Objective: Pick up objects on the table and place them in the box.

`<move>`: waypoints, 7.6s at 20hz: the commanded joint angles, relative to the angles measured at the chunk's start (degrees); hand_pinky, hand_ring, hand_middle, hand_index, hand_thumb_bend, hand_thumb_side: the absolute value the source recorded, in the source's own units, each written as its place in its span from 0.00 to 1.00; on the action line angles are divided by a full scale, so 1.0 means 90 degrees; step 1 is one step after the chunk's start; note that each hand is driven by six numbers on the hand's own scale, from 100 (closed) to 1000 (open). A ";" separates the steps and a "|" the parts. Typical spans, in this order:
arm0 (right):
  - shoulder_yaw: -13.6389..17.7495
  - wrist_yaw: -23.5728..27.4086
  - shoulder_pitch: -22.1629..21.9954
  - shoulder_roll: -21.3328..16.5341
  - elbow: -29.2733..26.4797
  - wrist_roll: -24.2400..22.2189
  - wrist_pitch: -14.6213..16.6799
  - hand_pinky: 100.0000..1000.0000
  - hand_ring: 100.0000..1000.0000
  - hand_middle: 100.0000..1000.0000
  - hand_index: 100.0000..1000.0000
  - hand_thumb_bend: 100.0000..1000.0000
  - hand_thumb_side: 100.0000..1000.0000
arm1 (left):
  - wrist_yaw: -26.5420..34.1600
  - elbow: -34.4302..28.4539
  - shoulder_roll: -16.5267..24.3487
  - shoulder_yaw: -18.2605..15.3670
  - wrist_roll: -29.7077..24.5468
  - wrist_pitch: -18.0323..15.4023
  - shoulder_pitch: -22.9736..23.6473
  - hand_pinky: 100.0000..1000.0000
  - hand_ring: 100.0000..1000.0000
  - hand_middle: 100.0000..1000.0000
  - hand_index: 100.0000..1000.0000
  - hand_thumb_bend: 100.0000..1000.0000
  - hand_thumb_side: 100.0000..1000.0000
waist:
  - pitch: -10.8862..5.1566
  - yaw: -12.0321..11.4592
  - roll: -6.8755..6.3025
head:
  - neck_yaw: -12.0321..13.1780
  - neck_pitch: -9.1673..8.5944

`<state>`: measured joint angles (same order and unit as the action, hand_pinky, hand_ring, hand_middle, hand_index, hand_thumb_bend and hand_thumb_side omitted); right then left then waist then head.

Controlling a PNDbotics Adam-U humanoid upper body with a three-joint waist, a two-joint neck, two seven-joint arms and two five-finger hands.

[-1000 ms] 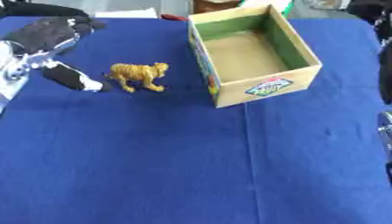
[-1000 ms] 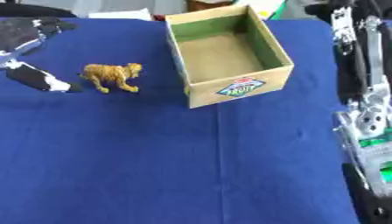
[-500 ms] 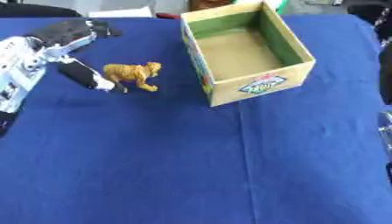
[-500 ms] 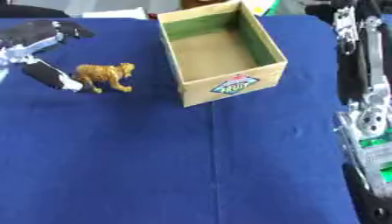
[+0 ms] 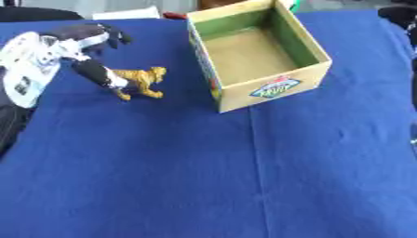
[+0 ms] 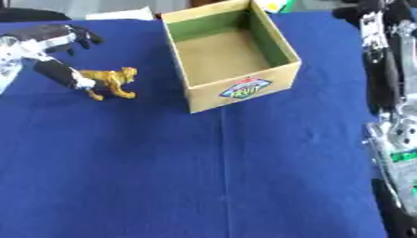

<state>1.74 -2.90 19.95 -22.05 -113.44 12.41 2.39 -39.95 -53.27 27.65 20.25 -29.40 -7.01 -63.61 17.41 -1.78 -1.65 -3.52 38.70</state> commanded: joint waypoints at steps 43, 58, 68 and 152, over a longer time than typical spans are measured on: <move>0.0047 0.0085 -0.0014 -0.0082 -0.0128 0.0040 0.0000 0.85 0.70 0.68 0.85 0.00 0.78 | -0.0177 -0.0323 -0.0078 -0.0510 -0.2507 0.0161 -0.0023 0.60 0.74 0.66 0.81 0.00 0.28 | 0.0015 0.0141 0.0029 | 0.0195 0.0004; 0.0069 0.0088 -0.0032 -0.0070 -0.0128 0.0056 0.0008 0.85 0.70 0.68 0.85 0.00 0.78 | -0.0528 -0.0574 -0.0017 -0.0595 -0.1682 0.0664 0.0002 0.32 0.47 0.42 0.54 0.00 0.47 | -0.0009 0.0120 0.0035 | 0.0089 0.0075; 0.0076 0.0085 0.0029 -0.0061 -0.0128 0.0056 0.0016 0.85 0.70 0.68 0.85 0.00 0.79 | -0.0334 -0.1373 0.0085 -0.0765 -0.0725 0.0745 -0.0265 0.25 0.41 0.35 0.47 0.00 0.44 | -0.0078 0.0208 0.0048 | -0.0009 0.0061; -0.0289 0.0489 0.0867 0.0514 -0.0128 -0.0381 0.0135 0.85 0.71 0.69 0.84 0.00 0.78 | 0.0538 -0.5338 -0.0639 -0.1259 0.5806 0.1537 0.0476 0.56 0.66 0.66 0.88 0.00 0.87 | 0.0047 0.0740 0.0238 | 0.0527 0.0065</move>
<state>-1.57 2.01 27.32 -16.01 -113.44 8.46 3.56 -41.78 -96.90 19.27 10.03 21.01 6.69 -58.64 19.22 4.46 0.43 1.82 38.78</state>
